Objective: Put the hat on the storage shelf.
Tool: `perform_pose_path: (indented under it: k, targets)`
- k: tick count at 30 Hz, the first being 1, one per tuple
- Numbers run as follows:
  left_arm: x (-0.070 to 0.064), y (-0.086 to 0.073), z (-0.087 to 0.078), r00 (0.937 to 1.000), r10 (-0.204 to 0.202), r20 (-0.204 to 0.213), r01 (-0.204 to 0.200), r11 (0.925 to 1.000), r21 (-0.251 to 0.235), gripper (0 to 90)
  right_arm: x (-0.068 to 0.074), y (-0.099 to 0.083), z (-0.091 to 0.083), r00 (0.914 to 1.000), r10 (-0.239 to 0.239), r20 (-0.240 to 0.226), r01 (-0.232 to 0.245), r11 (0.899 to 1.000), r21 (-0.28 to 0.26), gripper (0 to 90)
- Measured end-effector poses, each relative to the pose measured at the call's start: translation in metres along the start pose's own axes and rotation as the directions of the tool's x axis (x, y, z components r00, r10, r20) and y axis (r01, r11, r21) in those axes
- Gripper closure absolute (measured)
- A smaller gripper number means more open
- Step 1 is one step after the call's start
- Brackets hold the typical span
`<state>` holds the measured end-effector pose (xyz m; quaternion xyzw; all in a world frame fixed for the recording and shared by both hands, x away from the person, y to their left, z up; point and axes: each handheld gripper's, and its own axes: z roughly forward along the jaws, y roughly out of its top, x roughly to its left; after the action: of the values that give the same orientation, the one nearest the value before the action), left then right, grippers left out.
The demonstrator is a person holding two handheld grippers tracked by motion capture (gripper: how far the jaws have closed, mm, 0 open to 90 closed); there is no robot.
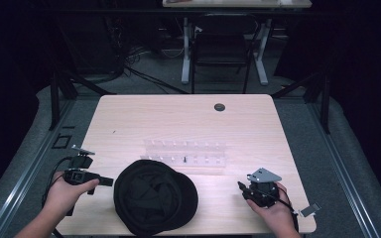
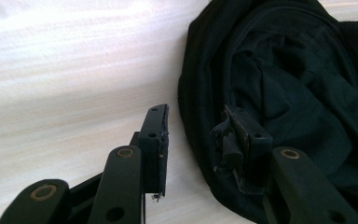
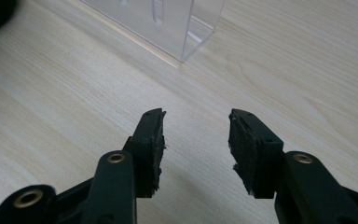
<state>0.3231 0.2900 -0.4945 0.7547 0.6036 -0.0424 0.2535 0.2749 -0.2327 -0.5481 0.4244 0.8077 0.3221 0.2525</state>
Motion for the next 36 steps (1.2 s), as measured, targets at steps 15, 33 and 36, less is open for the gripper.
perform_pose_path:
  k: [15, 33, 36]
  targets:
    - [-0.005, 0.001, 0.017, 0.9995, -0.029, -0.012, 0.029, 0.9981, 0.054, 65.4, 0.002, 0.000, 0.000, 1.0000, -0.008, -0.003, 0.008, 1.000, -0.006, 55.0]
    - [-0.001, 0.000, 0.036, 0.9982, -0.059, -0.012, 0.060, 0.9941, 0.090, 67.8, 0.004, 0.001, 0.000, 0.9997, -0.020, -0.013, 0.020, 1.000, 0.002, 55.0]
    - [-0.001, 0.000, 0.039, 0.9978, -0.064, -0.017, 0.065, 0.9935, 0.094, 69.0, 0.004, 0.000, 0.000, 0.9997, -0.019, -0.013, 0.019, 1.000, 0.001, 54.9]
